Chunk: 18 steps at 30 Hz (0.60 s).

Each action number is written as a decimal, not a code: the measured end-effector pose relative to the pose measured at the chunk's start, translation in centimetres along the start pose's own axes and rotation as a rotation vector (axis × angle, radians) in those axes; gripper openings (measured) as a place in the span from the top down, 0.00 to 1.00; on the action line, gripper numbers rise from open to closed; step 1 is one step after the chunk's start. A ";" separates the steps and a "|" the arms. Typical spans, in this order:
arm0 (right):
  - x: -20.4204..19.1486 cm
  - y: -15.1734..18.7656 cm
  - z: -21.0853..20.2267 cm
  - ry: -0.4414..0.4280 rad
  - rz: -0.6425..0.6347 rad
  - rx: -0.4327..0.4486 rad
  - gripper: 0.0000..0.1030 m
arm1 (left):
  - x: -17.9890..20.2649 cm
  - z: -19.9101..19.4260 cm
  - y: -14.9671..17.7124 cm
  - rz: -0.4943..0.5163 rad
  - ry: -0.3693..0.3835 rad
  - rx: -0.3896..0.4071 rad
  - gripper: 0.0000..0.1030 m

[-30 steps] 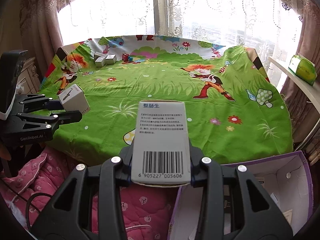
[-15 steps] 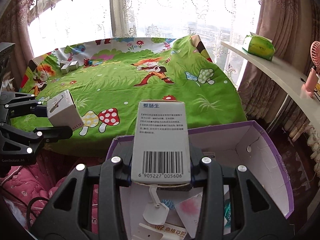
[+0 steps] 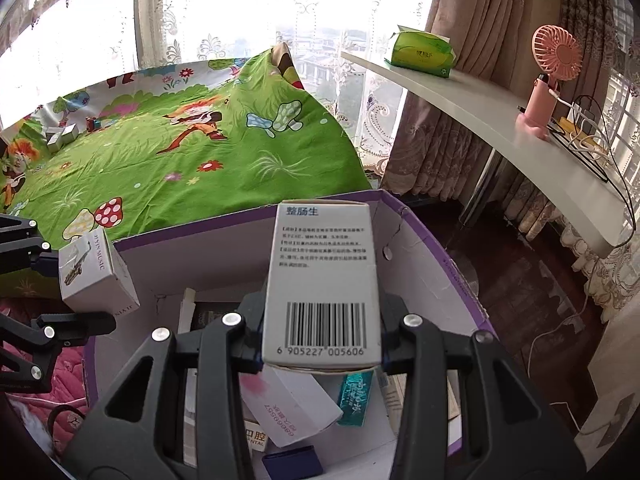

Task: Organize rigid objects
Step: 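Open both grippers to drop the boxes inside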

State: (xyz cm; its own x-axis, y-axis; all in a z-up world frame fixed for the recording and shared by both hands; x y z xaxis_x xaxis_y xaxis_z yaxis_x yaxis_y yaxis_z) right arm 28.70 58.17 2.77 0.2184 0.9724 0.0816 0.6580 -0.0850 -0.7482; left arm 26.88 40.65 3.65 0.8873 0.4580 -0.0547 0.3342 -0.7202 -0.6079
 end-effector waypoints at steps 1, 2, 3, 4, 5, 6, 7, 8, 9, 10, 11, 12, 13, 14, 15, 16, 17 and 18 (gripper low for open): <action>0.1 0.0 0.1 0.008 -0.001 -0.005 0.58 | 0.0 0.2 0.0 -0.001 0.007 0.000 0.60; 0.2 0.0 0.3 0.019 -0.003 -0.011 0.58 | 0.0 0.5 -0.1 -0.005 0.016 0.000 0.60; 0.3 0.0 0.5 0.028 -0.006 -0.018 0.58 | 0.1 0.7 -0.1 -0.007 0.027 0.001 0.60; 0.3 0.1 0.8 0.037 -0.008 -0.027 0.58 | 0.2 0.9 -0.1 -0.008 0.043 0.005 0.59; 0.3 0.1 1.1 0.048 -0.009 -0.038 0.58 | 0.3 1.0 0.0 -0.005 0.073 0.013 0.59; 0.4 0.1 1.4 0.069 -0.004 -0.048 0.57 | 0.6 1.0 0.1 -0.001 0.118 0.024 0.58; 0.5 0.1 1.9 0.101 0.007 -0.063 0.48 | 0.8 1.1 0.2 0.006 0.154 0.030 0.56; 0.5 0.1 2.4 0.128 0.019 -0.084 0.38 | 0.8 1.2 0.5 0.015 0.153 0.031 0.48; 0.3 0.0 2.9 0.137 0.030 -0.100 0.24 | 0.5 1.2 0.8 0.023 0.131 0.038 0.41; -0.2 -0.2 3.3 0.122 0.034 -0.100 0.23 | -0.2 1.1 1.1 0.023 0.108 0.051 0.38; -1.0 -0.5 3.6 0.102 0.026 -0.100 0.23 | -1.3 1.0 1.6 0.007 0.084 0.060 0.33; -2.1 -1.0 4.0 0.083 0.008 -0.099 0.23 | -2.7 0.8 2.1 -0.022 0.058 0.064 0.32; -3.4 -1.4 4.3 0.067 -0.015 -0.096 0.23 | -4.5 0.5 2.7 -0.061 0.029 0.074 0.32; -5.0 -2.0 4.7 0.043 -0.041 -0.091 0.23 | -6.5 0.0 3.3 -0.104 -0.003 0.087 0.32; -6.8 -2.6 5.0 0.011 -0.061 -0.087 0.23 | -8.8 -0.5 4.1 -0.150 -0.050 0.097 0.32; -8.6 -3.3 5.4 -0.030 -0.084 -0.081 0.23 | -11.3 -1.2 5.0 -0.200 -0.107 0.104 0.31; -10.8 -4.0 5.8 -0.080 -0.116 -0.073 0.23 | -13.9 -1.9 6.0 -0.252 -0.161 0.110 0.29; -13.1 -4.7 6.2 -0.118 -0.150 -0.066 0.22 | -16.8 -2.7 7.1 -0.310 -0.221 0.114 0.26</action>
Point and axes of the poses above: each gripper's, at about its wrist camera, not at the fingertips, and z roughly the way its jaws point, x to its right, y to its underside, the point moved 2 cm from there along z, roughly the way its jaws point, and after that the axes turned 2 degrees about x, right-handed, at the moved point
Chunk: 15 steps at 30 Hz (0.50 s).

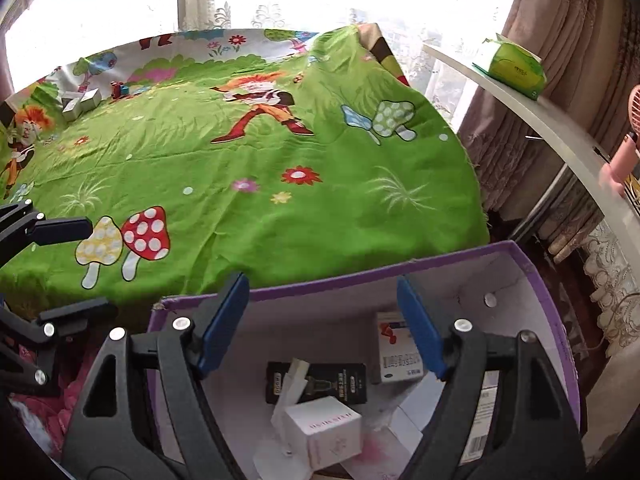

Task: Organize rigid objects
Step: 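Open both grippers to drop the boxes inside, then grasp the plain white box with the left gripper while the right grasps the red toy car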

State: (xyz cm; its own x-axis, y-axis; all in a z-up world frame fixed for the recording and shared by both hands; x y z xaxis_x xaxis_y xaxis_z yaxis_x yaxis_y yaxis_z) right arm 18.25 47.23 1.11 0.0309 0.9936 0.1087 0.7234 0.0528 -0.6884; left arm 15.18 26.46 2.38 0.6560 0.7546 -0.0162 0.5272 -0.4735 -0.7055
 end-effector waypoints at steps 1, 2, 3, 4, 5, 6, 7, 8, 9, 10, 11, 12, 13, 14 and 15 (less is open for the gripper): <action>-2.3 -1.2 0.7 -0.038 -0.044 0.005 0.20 | -3.2 -0.1 0.1 -0.050 -0.065 0.004 0.24; -4.6 -2.3 1.6 -0.076 -0.089 0.009 0.19 | -6.2 -0.3 0.3 -0.096 -0.132 0.006 0.22; -6.9 -3.3 2.4 -0.113 -0.128 0.012 0.19 | -9.7 -0.5 0.6 -0.149 -0.204 0.003 0.21; -9.3 -4.5 3.5 -0.152 -0.170 0.011 0.18 | -12.8 -0.6 0.9 -0.201 -0.260 -0.003 0.21; -11.5 -5.5 4.5 -0.184 -0.206 0.008 0.18 | -15.9 -0.7 1.3 -0.256 -0.307 -0.011 0.20; -13.8 -6.4 5.7 -0.218 -0.242 0.003 0.18 | -18.7 -0.7 1.7 -0.311 -0.351 -0.026 0.19; -16.0 -7.4 7.0 -0.251 -0.273 -0.008 0.18 | -21.6 -0.8 2.2 -0.367 -0.395 -0.044 0.19; -18.0 -8.3 8.3 -0.274 -0.300 -0.020 0.18 | -24.3 -0.7 2.7 -0.415 -0.431 -0.054 0.19; -19.7 -9.2 9.5 -0.291 -0.323 -0.028 0.18 | -26.7 -0.6 3.1 -0.450 -0.461 -0.059 0.19; -21.3 -10.0 10.6 -0.306 -0.343 -0.032 0.18 | -29.0 -0.3 3.3 -0.476 -0.495 -0.063 0.19; -22.7 -10.8 11.7 -0.316 -0.358 -0.035 0.18 | -31.3 0.0 3.3 -0.498 -0.527 -0.066 0.19; -23.9 -11.5 12.5 -0.321 -0.365 -0.036 0.18 | -33.2 0.3 3.2 -0.517 -0.555 -0.068 0.19; -24.9 -12.0 13.1 -0.329 -0.366 -0.035 0.18 | -35.1 0.8 3.0 -0.538 -0.574 -0.070 0.19; -25.6 -12.7 13.5 -0.347 -0.357 -0.030 0.18 | -37.0 1.4 2.6 -0.560 -0.584 -0.072 0.19; -26.2 -13.1 13.8 -0.364 -0.351 -0.034 0.18 | -38.6 2.1 2.2 -0.578 -0.600 -0.071 0.19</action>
Point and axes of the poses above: each gripper's, at about its wrist camera, not at the fingertips, and z roughly the way its jaws point, x to its right, y to its underside, the point moved 2 cm from there along z, roughly the way its jaws point, and after that the axes turned 2 degrees about x, right-handed, at the moved point
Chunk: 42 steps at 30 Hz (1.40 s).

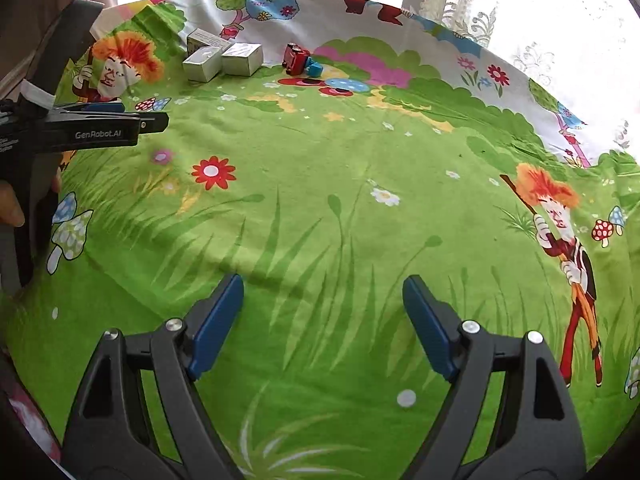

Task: Organize rigid objects
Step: 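Grasp the plain white box with the left gripper while the right grasps the red toy car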

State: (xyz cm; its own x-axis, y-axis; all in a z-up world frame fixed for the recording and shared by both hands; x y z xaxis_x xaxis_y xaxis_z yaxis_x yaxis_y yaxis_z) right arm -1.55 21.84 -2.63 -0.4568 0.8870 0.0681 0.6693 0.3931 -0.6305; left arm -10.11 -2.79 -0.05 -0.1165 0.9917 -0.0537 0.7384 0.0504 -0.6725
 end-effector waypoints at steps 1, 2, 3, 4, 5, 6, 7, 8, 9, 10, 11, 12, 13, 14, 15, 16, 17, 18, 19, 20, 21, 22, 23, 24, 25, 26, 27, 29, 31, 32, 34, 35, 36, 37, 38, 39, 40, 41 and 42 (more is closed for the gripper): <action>-0.3 -0.6 0.5 -0.011 -0.005 0.002 0.18 | -0.5 1.3 -1.3 -0.017 -0.017 0.003 0.19; -0.6 -1.2 1.0 -0.018 -0.018 0.001 0.18 | -0.8 2.5 -2.4 -0.028 -0.029 0.005 0.19; -0.9 -1.6 1.5 -0.026 -0.032 0.001 0.18 | -1.1 3.7 -3.4 -0.036 -0.038 -0.002 0.19; -1.0 -2.1 1.9 -0.037 -0.043 0.004 0.18 | -1.3 4.8 -4.4 -0.046 -0.042 -0.012 0.19; -1.1 -2.7 2.4 -0.047 -0.052 0.004 0.18 | -1.5 5.9 -5.4 -0.054 -0.039 -0.019 0.19; -1.0 -3.2 2.9 -0.057 -0.057 0.003 0.16 | -1.7 6.7 -6.1 -0.058 -0.034 -0.027 0.19; -0.9 -3.8 3.4 -0.067 -0.058 0.000 0.14 | -1.8 7.5 -6.6 -0.058 -0.021 -0.036 0.19; -0.8 -4.5 4.1 -0.080 -0.054 -0.005 0.14 | -1.9 7.8 -6.9 -0.055 -0.003 -0.042 0.32; -0.7 -5.3 4.8 -0.093 -0.048 -0.010 0.14 | -2.0 7.6 -6.7 -0.055 0.012 -0.044 0.59; -0.7 -6.2 5.6 -0.102 -0.046 -0.015 0.14 | -2.1 7.0 -6.3 -0.051 0.026 -0.048 0.60; -0.7 -7.1 6.3 -0.108 -0.049 -0.016 0.14 | -2.1 6.2 -5.5 -0.047 0.052 -0.059 0.60; -0.9 -8.1 7.1 -0.114 -0.062 -0.015 0.14 | -2.2 5.1 -4.4 -0.042 0.065 -0.061 0.60; -1.1 -9.2 8.0 -0.124 -0.075 -0.013 0.14 | -2.3 4.0 -3.1 -0.035 0.066 -0.061 0.60; -1.3 -10.3 9.0 -0.134 -0.088 -0.012 0.14 | -2.5 2.7 -1.7 -0.032 0.066 -0.063 0.60; -1.4 -11.6 10.0 -0.144 -0.099 -0.011 0.14 | -2.9 1.4 -0.4 -0.037 0.071 -0.068 0.60; -1.5 -12.9 11.1 -0.152 -0.102 -0.010 0.14 | -3.3 0.1 1.0 -0.051 0.081 -0.072 0.60; -1.4 -14.2 12.3 -0.152 -0.099 -0.011 0.13 | -3.6 -1.2 2.4 -0.062 0.090 -0.072 0.60; -1.3 -15.5 13.5 -0.149 -0.094 -0.014 0.11 | -3.8 -2.3 3.7 -0.060 0.089 -0.064 0.60; -1.3 -16.9 14.7 -0.149 -0.093 -0.015 0.10 | -3.7 -3.3 5.0 -0.043 0.079 -0.047 0.60; -1.4 -18.1 15.7 -0.150 -0.095 -0.014 0.10 | -3.6 -4.0 5.8 -0.010 0.059 -0.018 0.59; -1.5 -19.5 16.8 -0.154 -0.101 -0.011 0.10 | -3.4 -4.5 6.1 -0.005 0.061 -0.017 0.59; -1.7 -20.6 17.7 -0.157 -0.108 -0.009 0.10 | -3.6 -4.8 6.3 -0.014 0.071 -0.018 0.59; -1.8 -21.5 18.5 -0.159 -0.110 -0.009 0.10 | -3.9 -4.8 6.3 -0.023 0.079 -0.019 0.59; -2.0 -22.2 19.2 -0.160 -0.113 -0.005 0.11 | -3.9 -4.7 6.1 -0.027 0.081 -0.021 0.59; -2.1 -22.7 19.5 -0.163 -0.115 -0.001 0.18 | -4.0 -4.7 6.1 -0.028 0.079 -0.021 0.59; -2.1 -23.0 19.4 -0.167 -0.114 0.018 0.31 | -4.0 -4.8 6.1 -0.027 0.076 -0.021 0.59; -2.2 -23.1 19.0 -0.168 -0.108 0.021 0.63 | -4.0 -4.8 6.0 -0.025 0.073 -0.020 0.59; -2.6 -21.9 17.8 -0.195 -0.107 -0.010 0.64 | -4.1 -4.5 5.8 -0.032 0.080 -0.020 0.59; -3.2 -19.2 15.6 -0.189 -0.128 -0.005 0.64 | -4.0 -3.9 5.2 -0.038 0.088 -0.020 0.58; -3.4 -17.5 14.2 -0.188 -0.130 -0.001 0.64 | -3.9 -3.8 5.1 -0.036 0.086 -0.021 0.58; -3.3 -13.9 11.2 -0.165 -0.124 0.003 0.64 | -3.8 -3.6 5.1 -0.035 0.085 -0.020 0.58; -3.2 -12.2 9.8 -0.158 -0.114 0.002 0.64 | -3.7 -3.6 5.0 -0.034 0.084 -0.021 0.58; -3.0 -10.1 8.1 -0.152 -0.098 0.000 0.64 | -3.7 -3.5 5.0 -0.035 0.085 -0.021 0.58; -2.8 -8.2 6.6 -0.145 -0.083 0.001 0.64 | -3.7 -3.5 5.0 -0.035 0.086 -0.021 0.58; -2.6 -6.4 5.1 -0.136 -0.071 0.000 0.64 | -3.7 -3.5 5.1 -0.034 0.086 -0.021 0.57; -2.4 -4.8 3.7 -0.120 -0.056 0.001 0.64 | -3.7 -3.5 5.1 -0.033 0.084 -0.021 0.57; -2.1 -3.2 2.4 -0.105 -0.032 0.003 0.64 | -3.7 -3.5 5.0 -0.034 0.083 -0.021 0.57; -1.9 -1.7 1.2 -0.096 -0.008 0.006 0.64 | -3.7 -3.5 5.0 -0.034 0.081 -0.020 0.59; -1.6 -0.5 0.0 -0.081 0.005 0.010 0.64 | -3.6 -3.6 5.1 -0.031 0.077 -0.020 0.59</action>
Point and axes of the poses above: each gripper's, at about its wrist camera, not at the fingertips, and z roughly the way its jaws point, x to its right, y to its underside, the point moved 2 cm from there along z, roughly the way its jaws point, and after that the axes turned 2 degrees about x, right-handed, at the moved point
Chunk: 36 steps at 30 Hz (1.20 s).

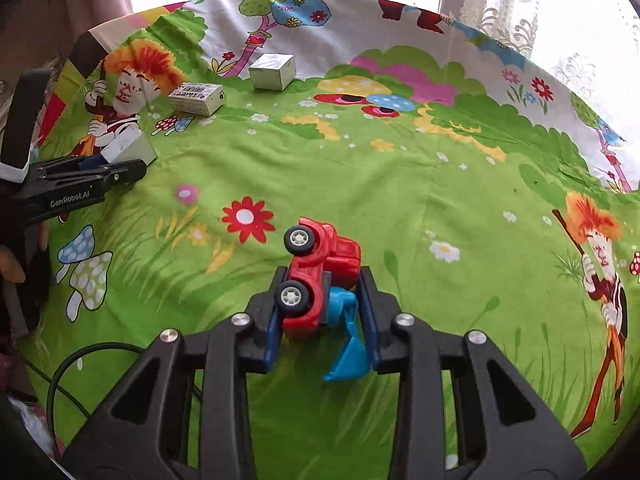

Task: Organize rigid objects
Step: 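Grasp the plain white box with the left gripper while the right grasps the red toy car, then carry the white box and red toy car over the storage box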

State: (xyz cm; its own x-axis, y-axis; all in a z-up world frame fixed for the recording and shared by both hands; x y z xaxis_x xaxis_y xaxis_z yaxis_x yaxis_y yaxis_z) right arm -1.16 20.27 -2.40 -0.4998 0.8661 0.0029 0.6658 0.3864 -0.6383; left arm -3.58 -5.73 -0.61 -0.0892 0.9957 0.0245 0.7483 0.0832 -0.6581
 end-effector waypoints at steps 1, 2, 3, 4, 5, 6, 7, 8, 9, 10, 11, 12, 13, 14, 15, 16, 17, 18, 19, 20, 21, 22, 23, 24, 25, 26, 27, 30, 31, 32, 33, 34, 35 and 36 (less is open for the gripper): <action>0.0 1.1 -0.9 0.019 0.008 0.004 0.64 | 0.1 -0.1 0.0 0.008 -0.004 0.001 0.60; 0.3 2.1 -1.8 0.032 0.029 0.009 0.64 | 0.4 -0.1 0.0 0.018 0.001 0.002 0.60; 0.4 2.9 -2.7 0.033 0.051 0.016 0.64 | 0.7 -0.4 0.3 0.027 0.007 0.001 0.60; 0.5 3.6 -3.4 0.039 0.066 0.024 0.64 | 1.2 -0.9 0.7 0.036 0.009 -0.001 0.60; 0.6 4.2 -3.8 0.051 0.076 0.029 0.64 | 1.9 -1.5 1.3 0.044 0.025 -0.005 0.60; 0.6 4.7 -4.3 0.057 0.086 0.032 0.64 | 2.8 -2.2 1.9 0.051 0.044 -0.010 0.60; 0.7 5.2 -4.7 0.058 0.097 0.036 0.64 | 3.9 -3.1 2.8 0.061 0.063 -0.015 0.60; 0.8 5.7 -5.1 0.056 0.108 0.038 0.64 | 4.9 -3.9 3.7 0.069 0.084 -0.019 0.60; 1.0 6.1 -5.4 0.056 0.122 0.041 0.64 | 5.9 -4.6 4.5 0.074 0.102 -0.021 0.60; 1.3 6.4 -5.7 0.056 0.139 0.045 0.64 | 6.9 -5.3 5.4 0.082 0.119 -0.024 0.60; 1.5 6.8 -6.1 0.055 0.154 0.049 0.64 | 7.9 -6.0 6.1 0.096 0.128 -0.023 0.60; 1.8 7.1 -6.5 0.057 0.166 0.052 0.64 | 8.7 -6.6 6.7 0.112 0.129 -0.017 0.60; 1.9 7.4 -6.9 0.063 0.173 0.057 0.64 | 9.5 -7.2 7.3 0.127 0.130 -0.012 0.60; 2.1 7.7 -7.2 0.067 0.177 0.060 0.64 | 10.1 -7.7 7.8 0.137 0.136 -0.011 0.60; 2.3 8.1 -7.6 0.068 0.184 0.065 0.64 | 10.5 -8.1 8.1 0.141 0.142 -0.011 0.60; 2.4 8.4 -8.0 0.067 0.191 0.071 0.64 | 10.9 -8.4 8.5 0.146 0.142 -0.008 0.60; 2.5 8.7 -8.4 0.067 0.199 0.076 0.64 | 11.3 -8.8 8.8 0.153 0.139 -0.004 0.60; 2.6 9.0 -8.7 0.069 0.204 0.082 0.64 | 11.6 -9.1 9.1 0.160 0.138 -0.002 0.60; 2.6 9.3 -9.1 0.072 0.209 0.089 0.64 | 11.9 -9.5 9.4 0.164 0.141 -0.001 0.60; 2.6 9.6 -9.4 0.072 0.213 0.096 0.64 | 12.2 -9.8 9.7 0.170 0.145 -0.001 0.60; 2.6 10.0 -9.9 0.072 0.218 0.103 0.64 | 12.5 -10.2 10.1 0.178 0.146 0.003 0.60; 2.5 10.3 -10.3 0.072 0.219 0.110 0.64 | 12.8 -10.6 10.4 0.189 0.145 0.007 0.60; 2.4 10.5 -10.8 0.074 0.219 0.117 0.64 | 13.2 -10.9 10.7 0.198 0.148 0.010 0.60; 2.3 10.8 -11.3 0.075 0.217 0.123 0.64 | 13.5 -11.3 11.0 0.206 0.153 0.013 0.60; 2.2 11.1 -11.8 0.078 0.213 0.128 0.64 | 13.9 -11.7 11.3 0.211 0.158 0.015 0.60; 2.0 11.4 -12.3 0.084 0.209 0.133 0.64 | 14.2 -12.1 11.7 0.216 0.164 0.017 0.60; 1.9 11.6 -12.9 0.088 0.205 0.140 0.64 | 14.5 -12.5 12.0 0.223 0.170 0.018 0.60; 1.9 12.7 -14.6 0.092 0.210 0.156 0.64 | 15.9 -13.9 12.8 0.262 0.174 0.030 0.60; 1.9 13.0 -15.2 0.095 0.212 0.163 0.64 | 16.3 -14.4 13.0 0.276 0.175 0.035 0.60; 1.9 13.4 -15.8 0.097 0.216 0.170 0.64 | 16.8 -14.9 13.2 0.292 0.176 0.041 0.60; 2.0 13.7 -16.3 0.102 0.222 0.174 0.64 | 17.3 -15.3 13.3 0.306 0.178 0.046 0.60; 2.2 14.1 -16.9 0.107 0.224 0.179 0.64 | 17.9 -15.9 13.5 0.323 0.179 0.053 0.60; 2.3 14.5 -17.4 0.113 0.226 0.184 0.64 | 18.5 -16.4 13.6 0.341 0.182 0.060 0.60; 2.5 15.0 -17.9 0.118 0.231 0.188 0.64 | 19.2 -16.9 13.8 0.360 0.187 0.068 0.60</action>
State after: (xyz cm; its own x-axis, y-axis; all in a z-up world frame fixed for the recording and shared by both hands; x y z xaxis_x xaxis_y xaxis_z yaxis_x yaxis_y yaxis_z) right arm 17.48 33.93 1.86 -0.2726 0.9591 -0.0761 0.6344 0.1197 -0.7637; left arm 16.13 15.20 3.49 0.2964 0.9514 -0.0838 0.6643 -0.2684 -0.6976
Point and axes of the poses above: each gripper's, at about its wrist camera, not at the fingertips, and z roughly the way its jaws point, x to its right, y to its underside, the point moved 2 cm from there along z, roughly the way its jaws point, and after that the axes turned 2 degrees about x, right-handed, at the moved point
